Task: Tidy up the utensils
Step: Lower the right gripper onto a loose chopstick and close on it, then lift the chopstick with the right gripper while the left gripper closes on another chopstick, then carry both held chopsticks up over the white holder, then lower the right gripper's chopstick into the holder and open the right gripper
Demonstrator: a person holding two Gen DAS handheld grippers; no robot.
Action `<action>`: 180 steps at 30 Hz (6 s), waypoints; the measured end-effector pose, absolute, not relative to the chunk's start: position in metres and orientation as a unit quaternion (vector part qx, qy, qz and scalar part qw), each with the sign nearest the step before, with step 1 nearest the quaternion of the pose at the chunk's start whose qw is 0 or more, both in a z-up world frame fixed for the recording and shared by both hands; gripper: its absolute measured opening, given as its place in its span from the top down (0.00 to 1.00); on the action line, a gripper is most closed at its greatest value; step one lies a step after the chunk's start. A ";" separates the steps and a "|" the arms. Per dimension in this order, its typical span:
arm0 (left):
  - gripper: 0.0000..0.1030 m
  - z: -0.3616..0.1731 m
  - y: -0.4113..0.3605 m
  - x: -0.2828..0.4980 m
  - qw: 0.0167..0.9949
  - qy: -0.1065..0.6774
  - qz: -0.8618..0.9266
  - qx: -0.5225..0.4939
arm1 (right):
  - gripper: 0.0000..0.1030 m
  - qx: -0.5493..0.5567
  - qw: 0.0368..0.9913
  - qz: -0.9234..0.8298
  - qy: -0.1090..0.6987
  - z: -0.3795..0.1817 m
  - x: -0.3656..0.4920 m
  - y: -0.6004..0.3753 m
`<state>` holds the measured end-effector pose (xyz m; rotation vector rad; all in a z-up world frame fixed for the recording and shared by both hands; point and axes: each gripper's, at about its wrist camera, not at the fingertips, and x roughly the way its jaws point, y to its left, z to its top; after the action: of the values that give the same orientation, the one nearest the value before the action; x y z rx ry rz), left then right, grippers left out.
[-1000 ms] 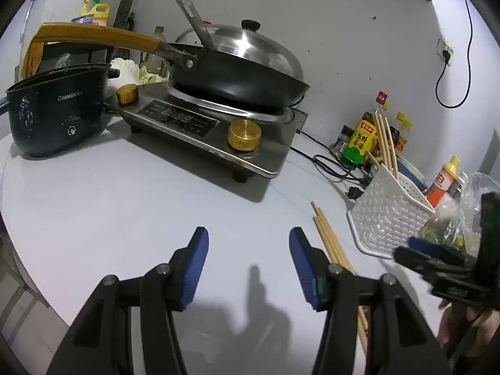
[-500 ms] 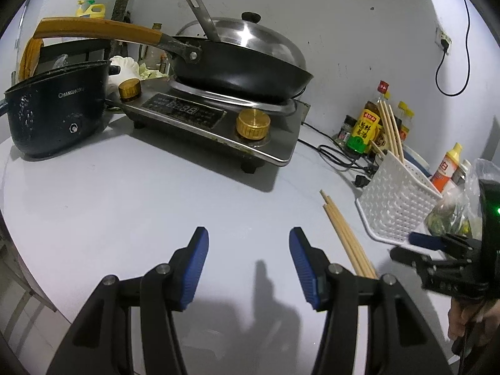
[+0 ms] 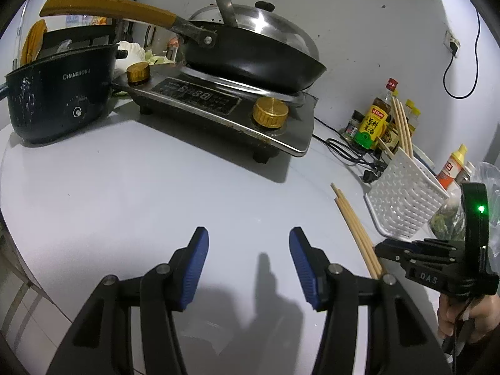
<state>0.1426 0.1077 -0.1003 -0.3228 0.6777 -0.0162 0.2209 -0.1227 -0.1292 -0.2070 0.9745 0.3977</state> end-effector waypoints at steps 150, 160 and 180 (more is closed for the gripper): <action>0.95 0.015 0.010 0.188 0.965 0.244 -0.092 -0.018 | 0.95 0.003 0.916 0.273 0.292 0.041 0.301 -0.232; 0.95 0.003 0.027 0.203 0.965 0.250 -0.081 -0.026 | 0.95 -0.021 0.917 0.264 0.299 0.040 0.327 -0.205; 0.95 -0.010 0.017 0.216 0.959 0.267 -0.087 -0.027 | 0.95 -0.054 0.910 0.257 0.321 -0.006 0.336 -0.193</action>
<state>0.2162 0.0172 -0.0100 -0.0543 0.5415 -0.1768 0.3362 -0.1927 -0.0059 -0.1115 0.6627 0.5291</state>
